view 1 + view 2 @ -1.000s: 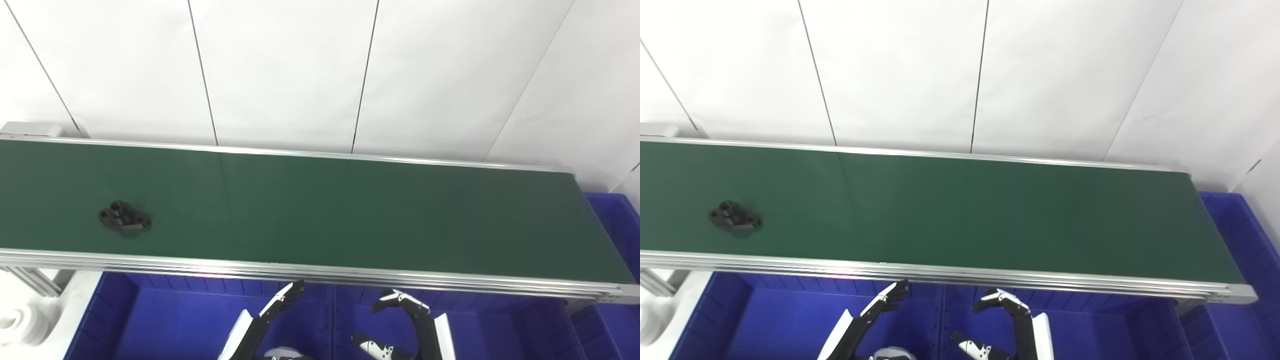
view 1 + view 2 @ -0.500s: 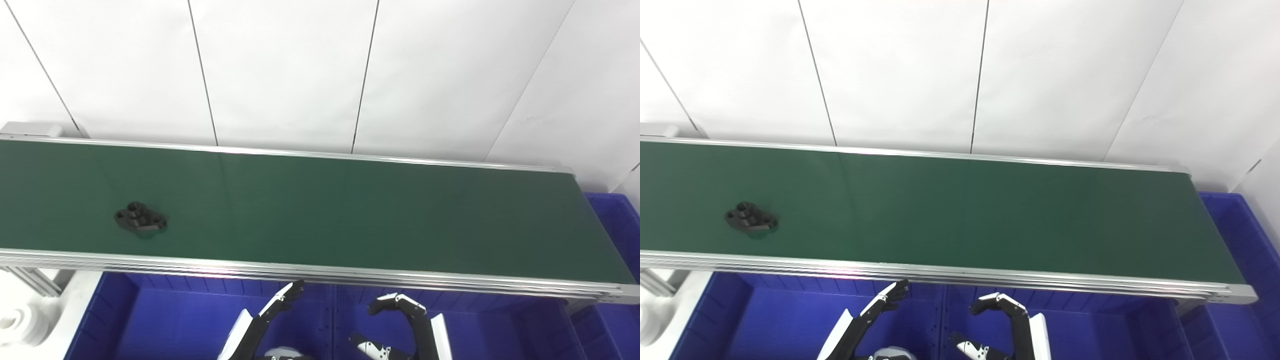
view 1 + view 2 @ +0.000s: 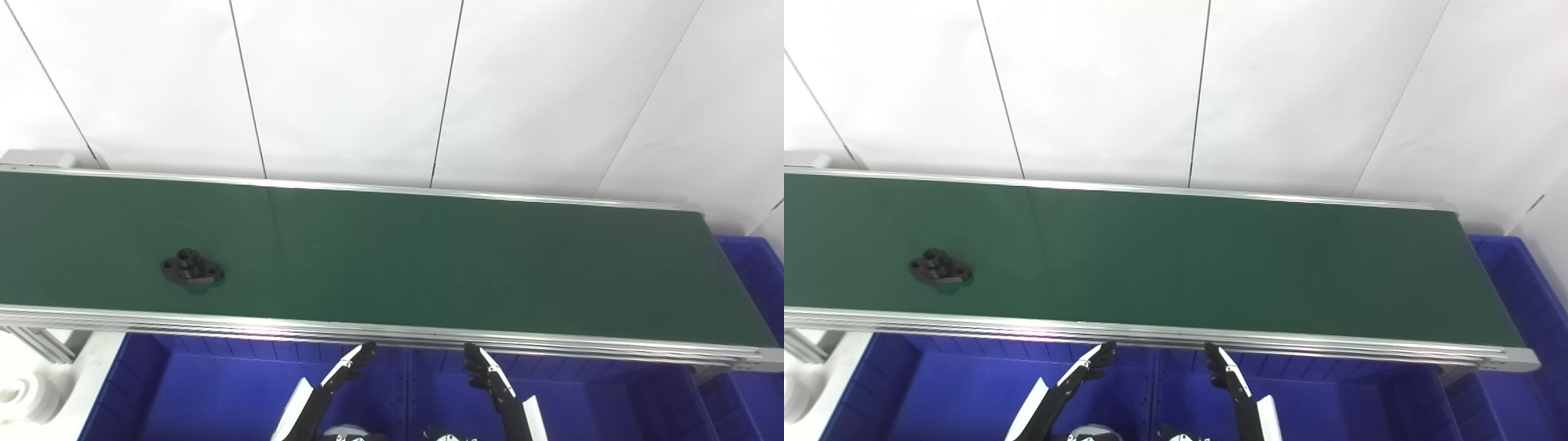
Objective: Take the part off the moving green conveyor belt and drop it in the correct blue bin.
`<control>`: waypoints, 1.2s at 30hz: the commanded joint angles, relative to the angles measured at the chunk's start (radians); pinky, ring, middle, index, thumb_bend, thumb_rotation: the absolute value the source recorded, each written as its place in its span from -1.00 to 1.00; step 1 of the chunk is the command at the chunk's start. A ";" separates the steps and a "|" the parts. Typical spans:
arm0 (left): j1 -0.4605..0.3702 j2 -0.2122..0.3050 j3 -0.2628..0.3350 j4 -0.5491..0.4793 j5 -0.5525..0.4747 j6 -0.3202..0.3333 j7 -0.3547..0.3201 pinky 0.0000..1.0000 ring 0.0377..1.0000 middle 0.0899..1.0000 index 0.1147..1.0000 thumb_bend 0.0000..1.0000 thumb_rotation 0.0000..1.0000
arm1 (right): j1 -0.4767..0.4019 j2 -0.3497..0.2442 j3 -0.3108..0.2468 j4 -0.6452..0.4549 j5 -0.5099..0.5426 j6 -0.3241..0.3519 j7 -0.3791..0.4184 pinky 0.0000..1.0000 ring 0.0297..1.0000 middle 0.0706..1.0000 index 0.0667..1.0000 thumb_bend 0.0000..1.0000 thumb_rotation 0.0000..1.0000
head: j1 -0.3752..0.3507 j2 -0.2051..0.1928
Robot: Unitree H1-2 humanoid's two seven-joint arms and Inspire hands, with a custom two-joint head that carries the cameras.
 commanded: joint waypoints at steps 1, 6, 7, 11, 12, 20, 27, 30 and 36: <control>0.000 -0.006 0.015 -0.014 -0.010 -0.029 -0.007 0.68 0.75 0.79 0.79 0.52 0.42 | -0.011 0.002 0.000 -0.022 -0.001 -0.003 0.012 0.55 0.68 0.73 0.77 0.52 -0.54 | 0.003 0.001; 0.008 -0.028 0.041 -0.014 -0.030 -0.028 -0.032 0.67 0.76 0.80 0.79 0.52 0.40 | -0.012 -0.007 0.000 -0.021 0.032 -0.011 0.046 0.56 0.68 0.75 0.78 0.54 -0.55 | 0.032 0.001; 0.010 -0.034 0.047 -0.014 -0.043 -0.028 -0.037 0.65 0.75 0.80 0.78 0.51 0.38 | -0.012 -0.009 -0.001 -0.022 0.045 -0.010 0.057 0.56 0.69 0.76 0.79 0.54 -0.52 | 0.041 0.003; 0.013 -0.058 0.071 -0.007 -0.050 -0.028 -0.050 0.63 0.74 0.79 0.78 0.48 0.36 | -0.013 -0.013 -0.007 -0.020 0.060 -0.017 0.070 0.54 0.67 0.75 0.80 0.53 -0.49 | 0.050 0.003; 0.017 -0.065 0.080 -0.008 -0.042 -0.028 -0.056 0.64 0.74 0.80 0.79 0.49 0.38 | -0.012 -0.014 -0.008 -0.021 0.063 -0.014 0.073 0.54 0.67 0.75 0.80 0.53 -0.48 | 0.061 0.004; 0.017 -0.101 0.090 0.004 -0.008 -0.028 -0.075 0.65 0.74 0.80 0.80 0.51 0.39 | -0.010 -0.047 -0.021 -0.007 0.115 -0.041 0.108 0.54 0.68 0.76 0.81 0.50 -0.43 | 0.259 -0.040; -0.004 -0.126 0.051 0.057 0.034 -0.028 -0.042 0.62 0.70 0.75 0.78 0.54 0.32 | -0.016 -0.088 -0.019 0.030 0.163 -0.071 0.095 0.56 0.71 0.78 0.83 0.40 -0.48 | 0.387 -0.114; -0.015 -0.126 0.034 0.069 0.049 -0.028 -0.016 0.63 0.70 0.74 0.77 0.52 0.29 | -0.014 -0.093 -0.015 0.030 0.172 -0.071 0.091 0.60 0.73 0.80 0.83 0.39 -0.48 | 0.390 -0.120; -0.021 -0.126 0.017 0.078 0.063 -0.029 0.001 0.67 0.73 0.75 0.78 0.47 0.27 | -0.014 -0.102 -0.009 0.031 0.194 -0.072 0.092 0.57 0.72 0.79 0.83 0.40 -0.49 | 0.387 -0.126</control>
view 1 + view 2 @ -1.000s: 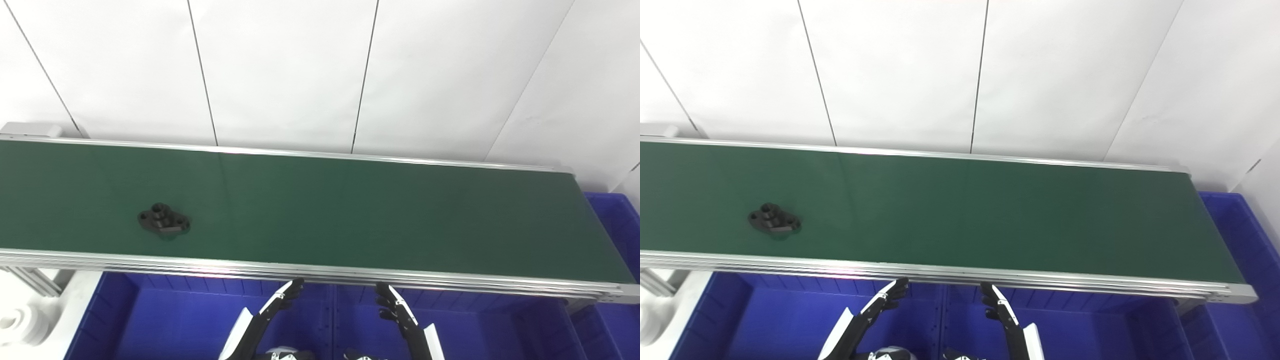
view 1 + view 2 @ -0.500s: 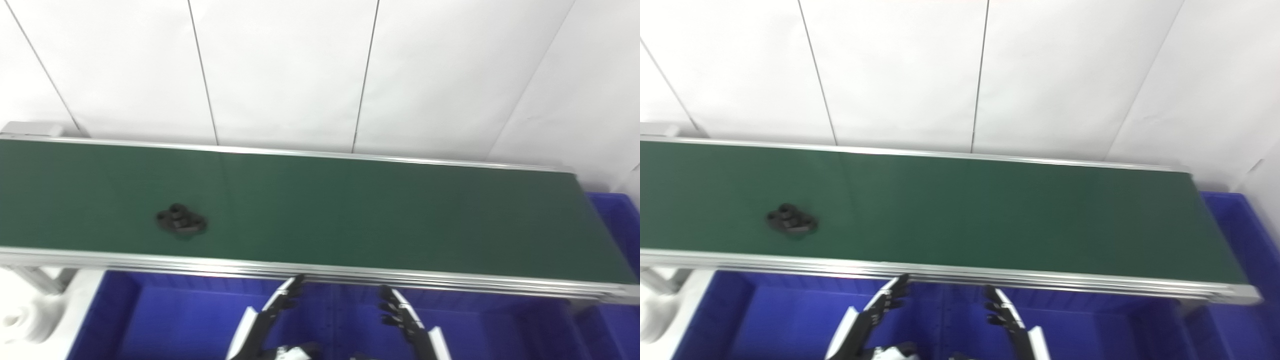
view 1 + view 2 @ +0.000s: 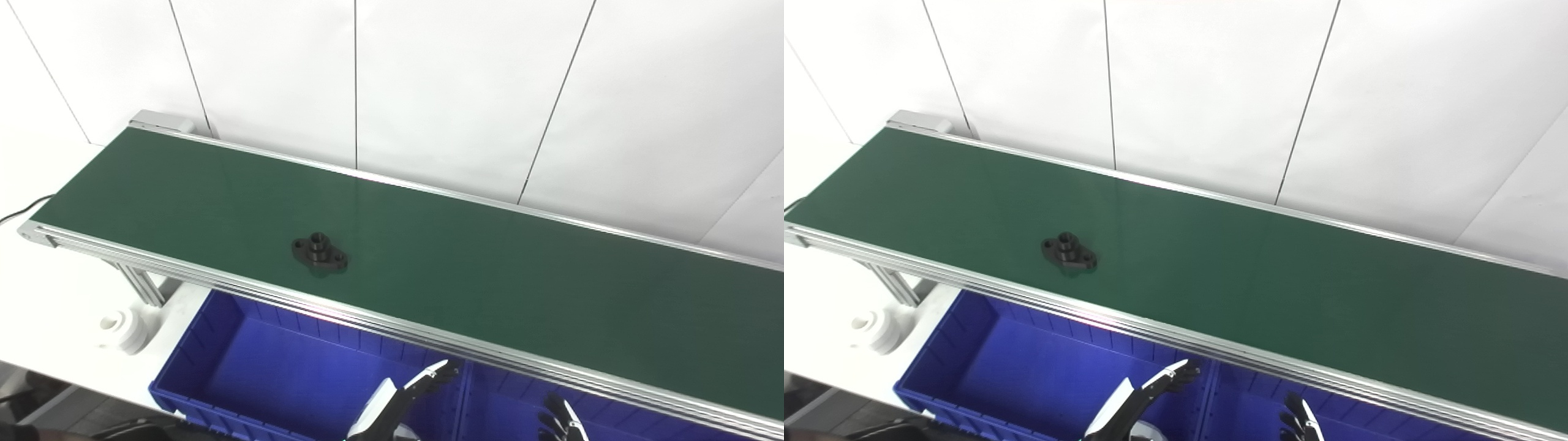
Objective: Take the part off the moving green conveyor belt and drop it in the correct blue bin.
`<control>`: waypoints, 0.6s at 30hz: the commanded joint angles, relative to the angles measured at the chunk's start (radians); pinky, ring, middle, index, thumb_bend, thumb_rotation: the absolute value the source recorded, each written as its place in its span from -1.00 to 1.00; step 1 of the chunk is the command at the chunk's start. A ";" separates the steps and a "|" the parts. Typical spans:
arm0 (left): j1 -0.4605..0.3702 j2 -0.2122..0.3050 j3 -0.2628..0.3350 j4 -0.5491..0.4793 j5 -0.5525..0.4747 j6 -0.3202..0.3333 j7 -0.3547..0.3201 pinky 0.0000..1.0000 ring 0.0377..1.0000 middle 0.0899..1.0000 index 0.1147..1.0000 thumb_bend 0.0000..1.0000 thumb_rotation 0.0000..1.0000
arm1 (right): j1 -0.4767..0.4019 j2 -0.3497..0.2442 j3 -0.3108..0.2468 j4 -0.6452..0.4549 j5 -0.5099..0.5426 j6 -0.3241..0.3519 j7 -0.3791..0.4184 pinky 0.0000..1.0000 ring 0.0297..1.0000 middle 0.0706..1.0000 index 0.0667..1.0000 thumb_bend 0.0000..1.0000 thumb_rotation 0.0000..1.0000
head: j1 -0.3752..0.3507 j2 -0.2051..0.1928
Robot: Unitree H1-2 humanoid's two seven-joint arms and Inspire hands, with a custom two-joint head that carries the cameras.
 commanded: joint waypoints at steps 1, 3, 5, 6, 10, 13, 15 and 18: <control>-0.013 0.000 -0.009 -0.013 0.009 -0.028 0.021 0.68 0.73 0.76 0.78 0.47 0.27 | -0.012 -0.003 0.002 -0.021 0.005 -0.062 -0.015 0.60 0.72 0.78 0.82 0.41 -0.50 | 0.001 0.001; -0.019 -0.002 -0.019 -0.004 0.009 -0.029 0.034 0.69 0.74 0.76 0.79 0.46 0.27 | -0.011 -0.006 0.002 -0.026 -0.013 -0.062 -0.032 0.60 0.70 0.76 0.80 0.42 -0.50 | -0.004 -0.006; -0.022 -0.001 -0.026 0.001 0.009 -0.028 0.044 0.69 0.75 0.77 0.79 0.46 0.27 | -0.010 -0.008 0.001 -0.038 -0.029 -0.062 -0.054 0.56 0.68 0.75 0.78 0.44 -0.48 | -0.004 -0.006; -0.024 0.001 -0.030 0.002 0.010 -0.028 0.048 0.69 0.75 0.77 0.79 0.45 0.27 | -0.010 -0.010 0.001 -0.046 -0.045 -0.062 -0.071 0.56 0.67 0.74 0.76 0.45 -0.48 | -0.007 -0.005; -0.028 0.004 -0.039 0.005 0.007 -0.029 0.059 0.69 0.75 0.78 0.80 0.45 0.28 | -0.014 -0.021 -0.003 -0.104 -0.067 -0.061 -0.106 0.61 0.69 0.73 0.75 0.44 -0.48 | -0.021 -0.004; -0.031 0.007 -0.041 0.008 0.019 -0.029 0.066 0.71 0.76 0.78 0.80 0.45 0.33 | -0.027 -0.024 -0.028 -0.168 -0.084 -0.061 -0.116 0.61 0.68 0.70 0.72 0.46 -0.43 | -0.033 -0.005; -0.036 0.008 -0.044 0.014 0.023 -0.029 0.074 0.71 0.76 0.78 0.80 0.45 0.33 | -0.043 -0.023 -0.052 -0.205 -0.105 -0.058 -0.117 0.60 0.67 0.70 0.71 0.46 -0.42 | -0.052 -0.003; -0.038 0.009 -0.044 0.015 0.018 -0.029 0.072 0.73 0.77 0.78 0.81 0.45 0.35 | -0.079 -0.028 -0.089 -0.278 -0.137 -0.024 -0.104 0.59 0.64 0.66 0.69 0.47 -0.33 | -0.072 -0.001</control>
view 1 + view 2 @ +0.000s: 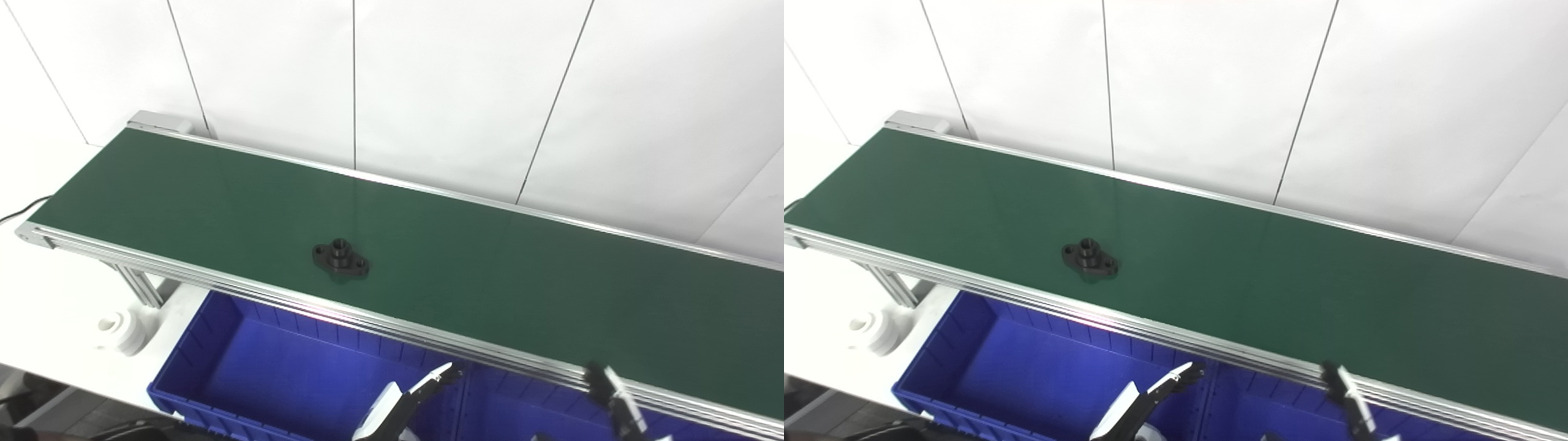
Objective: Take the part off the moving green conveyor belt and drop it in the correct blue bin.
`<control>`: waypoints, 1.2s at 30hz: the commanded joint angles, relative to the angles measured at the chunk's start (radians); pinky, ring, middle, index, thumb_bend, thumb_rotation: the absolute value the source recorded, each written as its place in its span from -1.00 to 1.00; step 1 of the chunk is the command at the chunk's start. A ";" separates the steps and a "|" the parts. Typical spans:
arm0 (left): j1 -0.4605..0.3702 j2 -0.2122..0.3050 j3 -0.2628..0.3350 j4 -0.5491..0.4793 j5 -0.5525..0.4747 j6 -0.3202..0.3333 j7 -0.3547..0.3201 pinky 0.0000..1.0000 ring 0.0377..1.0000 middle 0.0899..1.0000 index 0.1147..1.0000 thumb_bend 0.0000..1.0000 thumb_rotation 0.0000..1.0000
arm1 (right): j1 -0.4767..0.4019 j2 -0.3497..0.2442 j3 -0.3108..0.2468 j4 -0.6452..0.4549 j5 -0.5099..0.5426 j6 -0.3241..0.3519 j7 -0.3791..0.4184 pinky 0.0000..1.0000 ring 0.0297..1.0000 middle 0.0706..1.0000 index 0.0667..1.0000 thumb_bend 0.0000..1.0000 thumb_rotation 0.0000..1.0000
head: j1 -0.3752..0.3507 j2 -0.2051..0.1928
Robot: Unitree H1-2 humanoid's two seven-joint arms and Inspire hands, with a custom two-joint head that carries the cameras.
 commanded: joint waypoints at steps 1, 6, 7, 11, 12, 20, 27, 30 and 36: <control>-0.017 0.005 0.001 -0.018 0.009 -0.029 0.012 0.74 0.77 0.79 0.81 0.46 0.36 | -0.045 -0.004 -0.027 -0.089 -0.022 0.000 0.008 0.58 0.63 0.65 0.68 0.48 -0.30 | -0.018 0.004; -0.014 0.013 0.009 -0.029 0.005 -0.028 -0.003 0.76 0.80 0.82 0.85 0.45 0.43 | -0.125 -0.014 -0.056 -0.156 -0.050 0.056 0.049 0.46 0.54 0.55 0.60 0.53 -0.24 | -0.077 0.012; -0.014 0.016 0.008 -0.031 0.008 -0.028 -0.003 0.76 0.80 0.83 0.85 0.44 0.44 | -0.142 -0.015 -0.058 -0.160 -0.060 0.070 0.059 0.45 0.52 0.54 0.59 0.54 -0.24 | -0.088 0.014; -0.013 0.027 0.006 -0.036 -0.011 -0.029 0.000 0.76 0.81 0.83 0.86 0.43 0.46 | -0.196 -0.015 -0.055 -0.191 -0.075 0.160 0.123 0.43 0.51 0.53 0.57 0.56 -0.26 | -0.131 0.018; -0.012 0.028 0.007 -0.037 -0.014 -0.029 -0.003 0.76 0.80 0.83 0.86 0.43 0.46 | -0.208 -0.014 -0.052 -0.198 -0.083 0.184 0.136 0.44 0.51 0.53 0.57 0.57 -0.27 | -0.144 0.020; 0.002 0.048 0.024 -0.054 -0.044 -0.029 -0.026 0.80 0.82 0.85 0.87 0.44 0.52 | -0.326 0.010 0.014 -0.176 -0.185 0.330 0.231 0.34 0.47 0.54 0.58 0.59 -0.39 | -0.261 0.019; 0.009 0.071 0.046 -0.056 -0.081 -0.029 -0.043 0.80 0.83 0.86 0.88 0.48 0.58 | -0.410 0.053 0.070 -0.086 -0.265 0.373 0.232 0.38 0.50 0.54 0.56 0.64 -0.37 | -0.388 0.019; 0.015 0.083 0.054 -0.067 -0.087 -0.029 -0.049 0.81 0.86 0.90 0.89 0.43 0.61 | -0.439 0.073 0.089 -0.043 -0.295 0.384 0.224 0.38 0.50 0.54 0.57 0.64 -0.38 | -0.431 0.018; -0.002 0.116 0.035 -0.060 -0.066 -0.029 -0.005 0.86 0.88 0.91 0.89 0.33 0.70 | -0.519 0.109 0.127 0.070 -0.368 0.403 0.205 0.39 0.51 0.56 0.59 0.63 -0.37 | -0.476 0.017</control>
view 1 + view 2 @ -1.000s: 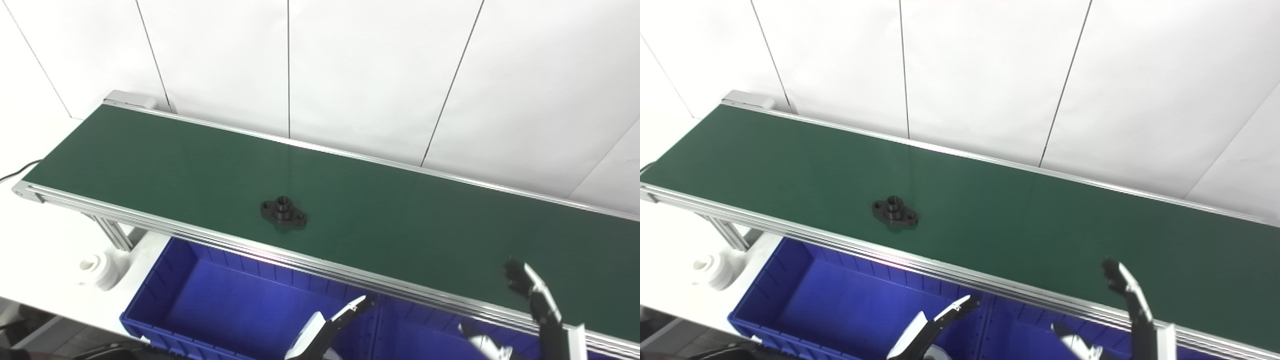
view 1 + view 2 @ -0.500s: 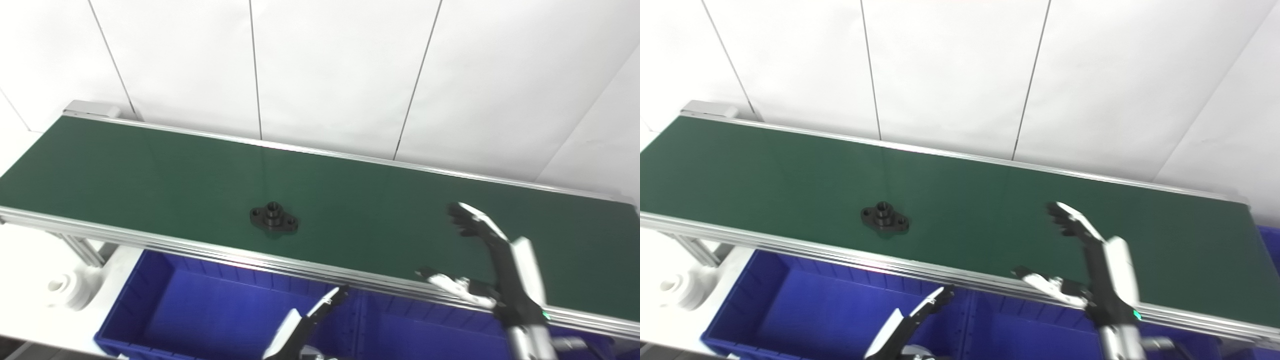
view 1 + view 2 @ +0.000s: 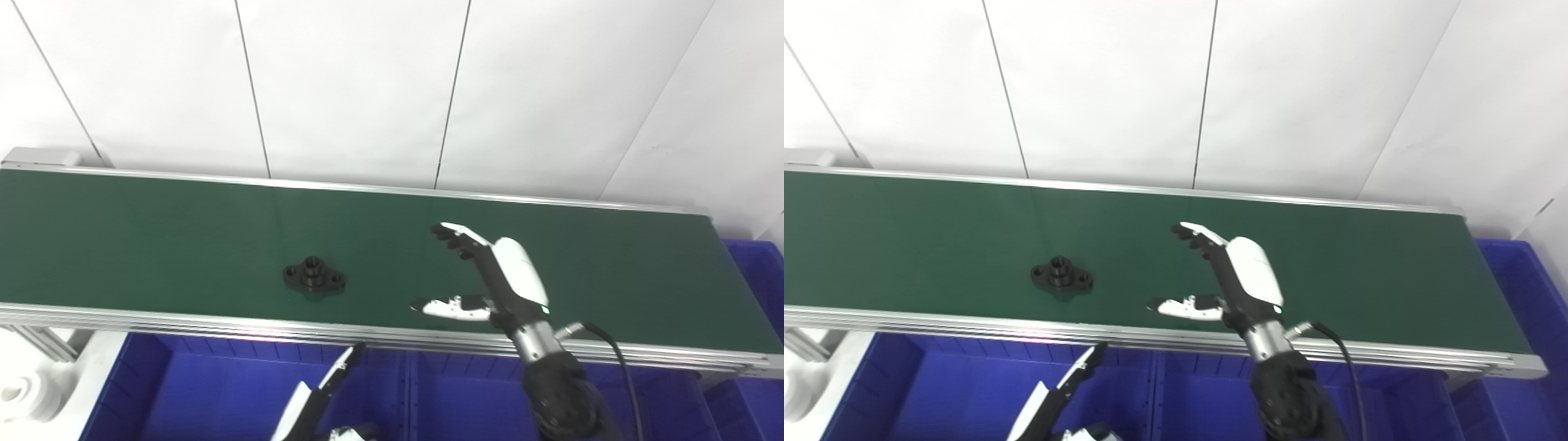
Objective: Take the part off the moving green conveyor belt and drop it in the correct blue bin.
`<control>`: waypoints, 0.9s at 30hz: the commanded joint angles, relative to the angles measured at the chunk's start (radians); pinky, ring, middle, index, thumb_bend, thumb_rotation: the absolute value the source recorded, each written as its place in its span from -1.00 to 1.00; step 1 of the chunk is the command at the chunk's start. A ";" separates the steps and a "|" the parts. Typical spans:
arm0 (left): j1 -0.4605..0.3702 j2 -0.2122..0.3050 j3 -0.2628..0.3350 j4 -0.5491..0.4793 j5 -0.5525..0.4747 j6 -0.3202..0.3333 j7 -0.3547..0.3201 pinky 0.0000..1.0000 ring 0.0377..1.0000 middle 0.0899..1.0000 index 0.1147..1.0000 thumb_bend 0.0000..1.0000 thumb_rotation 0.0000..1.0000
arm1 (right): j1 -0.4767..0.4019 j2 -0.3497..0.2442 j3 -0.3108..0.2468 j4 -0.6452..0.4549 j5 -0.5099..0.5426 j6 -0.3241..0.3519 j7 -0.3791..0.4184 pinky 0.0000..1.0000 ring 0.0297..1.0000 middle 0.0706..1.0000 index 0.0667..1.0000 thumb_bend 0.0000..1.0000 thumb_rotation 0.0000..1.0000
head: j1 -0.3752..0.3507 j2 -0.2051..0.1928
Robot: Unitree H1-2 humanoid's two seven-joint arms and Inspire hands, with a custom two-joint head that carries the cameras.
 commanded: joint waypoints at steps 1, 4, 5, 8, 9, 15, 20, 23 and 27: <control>-0.016 0.013 -0.008 -0.020 0.021 -0.029 0.025 0.86 0.88 0.90 0.89 0.33 0.72 | -0.066 0.021 0.010 0.020 -0.019 0.006 -0.033 0.38 0.51 0.56 0.59 0.63 -0.39 | -0.007 0.002; -0.015 0.023 -0.011 -0.028 0.011 -0.029 0.023 0.83 0.86 0.90 0.88 0.28 0.72 | -0.123 0.030 0.027 0.110 -0.038 0.000 -0.047 0.39 0.50 0.55 0.59 0.63 -0.39 | -0.002 0.007; -0.014 0.025 -0.012 -0.029 0.013 -0.029 0.024 0.82 0.86 0.91 0.89 0.27 0.72 | -0.140 0.032 0.033 0.137 -0.043 -0.003 -0.053 0.38 0.50 0.55 0.58 0.64 -0.38 | -0.001 0.010; -0.016 0.031 -0.017 -0.032 0.030 -0.029 0.034 0.81 0.86 0.90 0.89 0.26 0.74 | -0.176 0.037 0.048 0.194 -0.054 -0.008 -0.070 0.38 0.50 0.55 0.58 0.64 -0.39 | 0.000 0.011; -0.015 0.035 -0.019 -0.034 0.040 -0.029 0.041 0.81 0.85 0.90 0.89 0.25 0.74 | -0.193 0.040 0.055 0.214 -0.060 0.002 -0.066 0.38 0.50 0.55 0.58 0.64 -0.40 | 0.003 0.019; -0.013 0.042 -0.028 -0.042 0.047 -0.029 0.050 0.85 0.87 0.91 0.90 0.24 0.74 | -0.265 0.049 0.095 0.300 -0.091 0.016 -0.068 0.42 0.54 0.58 0.60 0.62 -0.35 | 0.002 0.027; -0.011 0.038 -0.038 -0.046 0.049 -0.029 0.065 0.86 0.87 0.89 0.88 0.30 0.75 | -0.313 0.050 0.130 0.336 -0.109 0.050 -0.030 0.54 0.61 0.62 0.64 0.59 -0.26 | -0.001 0.031; -0.010 0.035 -0.047 -0.051 0.044 -0.029 0.071 0.84 0.86 0.89 0.88 0.31 0.73 | -0.339 0.051 0.149 0.367 -0.120 0.061 -0.021 0.56 0.61 0.62 0.63 0.59 -0.27 | 0.003 0.033; -0.007 0.030 -0.051 -0.055 0.041 -0.029 0.065 0.86 0.87 0.90 0.90 0.34 0.75 | -0.368 0.048 0.172 0.405 -0.133 0.067 -0.017 0.56 0.61 0.62 0.61 0.61 -0.28 | 0.008 0.038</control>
